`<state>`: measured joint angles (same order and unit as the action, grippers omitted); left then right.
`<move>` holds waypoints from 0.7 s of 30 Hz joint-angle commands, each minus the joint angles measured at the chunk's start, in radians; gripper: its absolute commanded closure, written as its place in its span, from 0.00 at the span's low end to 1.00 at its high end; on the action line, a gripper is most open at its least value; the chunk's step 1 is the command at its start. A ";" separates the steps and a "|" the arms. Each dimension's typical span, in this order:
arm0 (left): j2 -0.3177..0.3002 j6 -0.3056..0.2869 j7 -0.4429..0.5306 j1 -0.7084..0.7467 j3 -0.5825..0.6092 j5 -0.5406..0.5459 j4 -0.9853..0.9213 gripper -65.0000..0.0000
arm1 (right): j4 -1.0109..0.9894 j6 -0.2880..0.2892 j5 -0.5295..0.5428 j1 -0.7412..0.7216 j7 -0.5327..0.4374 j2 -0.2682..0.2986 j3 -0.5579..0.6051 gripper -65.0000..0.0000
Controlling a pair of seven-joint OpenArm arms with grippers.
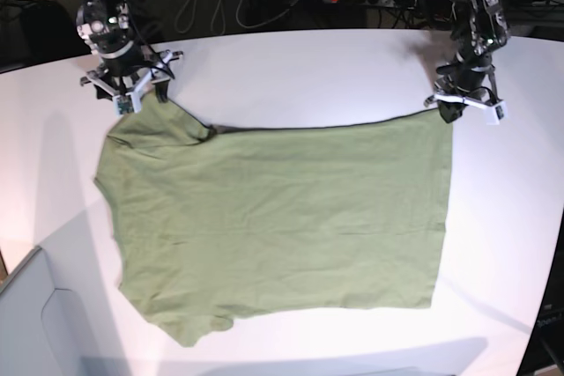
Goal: Fold the T-shirt properly
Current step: 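Grasp the shoulder corners with both grippers and lift slightly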
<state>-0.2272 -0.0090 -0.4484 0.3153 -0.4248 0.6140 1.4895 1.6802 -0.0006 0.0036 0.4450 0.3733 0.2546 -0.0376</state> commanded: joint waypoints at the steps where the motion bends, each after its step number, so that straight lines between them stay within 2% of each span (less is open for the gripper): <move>1: -0.005 0.007 -0.020 0.005 -0.003 -0.013 0.006 1.00 | 0.005 0.009 -0.014 0.010 0.020 0.009 -0.005 0.58; 6: -0.005 0.007 -0.020 0.006 -0.001 -0.012 0.006 1.00 | 0.005 0.009 -0.014 0.022 0.022 0.010 -0.009 1.00; 18: -0.005 0.007 -0.025 0.031 -0.006 -0.004 0.012 1.00 | 0.125 0.009 -0.015 0.091 0.019 0.015 -0.011 1.00; 21: -0.005 0.007 -0.025 0.071 -0.007 -0.004 0.078 1.00 | 0.168 0.009 -0.015 0.122 0.017 0.015 -0.048 1.00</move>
<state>-0.2264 -0.0021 -0.4709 0.3744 -0.4282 0.6086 1.5532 1.8313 0.0025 -0.0071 0.5591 0.4065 0.2600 -0.0738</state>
